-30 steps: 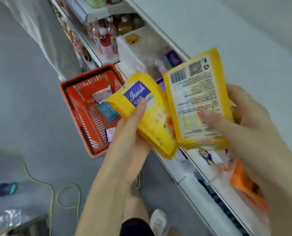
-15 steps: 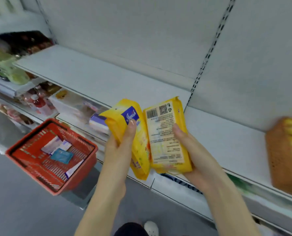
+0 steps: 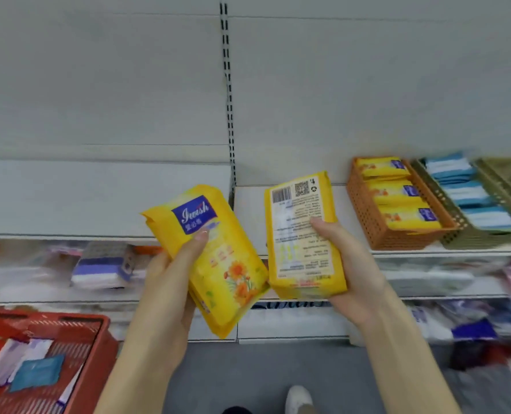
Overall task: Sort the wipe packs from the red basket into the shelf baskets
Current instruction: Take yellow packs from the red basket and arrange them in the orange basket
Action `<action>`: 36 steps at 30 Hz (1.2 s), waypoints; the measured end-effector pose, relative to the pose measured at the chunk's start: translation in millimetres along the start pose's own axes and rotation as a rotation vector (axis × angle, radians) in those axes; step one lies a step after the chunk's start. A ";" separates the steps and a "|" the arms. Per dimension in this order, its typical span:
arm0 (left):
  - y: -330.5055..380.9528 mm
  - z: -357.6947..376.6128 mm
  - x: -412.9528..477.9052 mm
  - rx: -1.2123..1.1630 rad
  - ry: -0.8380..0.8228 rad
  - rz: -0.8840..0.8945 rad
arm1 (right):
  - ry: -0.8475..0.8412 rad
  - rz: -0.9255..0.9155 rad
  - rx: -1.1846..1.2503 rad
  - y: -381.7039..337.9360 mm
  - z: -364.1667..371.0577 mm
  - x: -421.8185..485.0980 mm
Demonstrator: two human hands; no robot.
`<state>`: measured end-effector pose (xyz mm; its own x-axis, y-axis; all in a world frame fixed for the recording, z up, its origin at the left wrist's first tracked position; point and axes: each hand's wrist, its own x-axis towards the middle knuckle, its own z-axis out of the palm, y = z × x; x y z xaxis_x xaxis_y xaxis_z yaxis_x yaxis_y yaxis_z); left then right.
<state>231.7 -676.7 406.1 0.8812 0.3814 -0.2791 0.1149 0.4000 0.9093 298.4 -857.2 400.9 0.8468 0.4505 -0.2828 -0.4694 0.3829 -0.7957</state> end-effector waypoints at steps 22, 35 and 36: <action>-172.8 332.5 -2.0 0.001 -0.130 -0.349 | 0.239 -0.250 -0.611 -108.0 -297.0 -35.6; -210.6 400.6 22.8 -0.177 0.294 -0.198 | 0.251 -0.019 -0.522 -141.3 -391.3 -31.1; -208.7 402.1 27.4 -0.203 0.318 -0.163 | 0.268 0.019 -0.438 -138.1 -390.3 -29.3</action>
<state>416.2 -1084.8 332.9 0.6698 0.5255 -0.5246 0.1199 0.6207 0.7748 436.0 -1238.1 310.0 0.9004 0.2098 -0.3812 -0.3852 -0.0227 -0.9225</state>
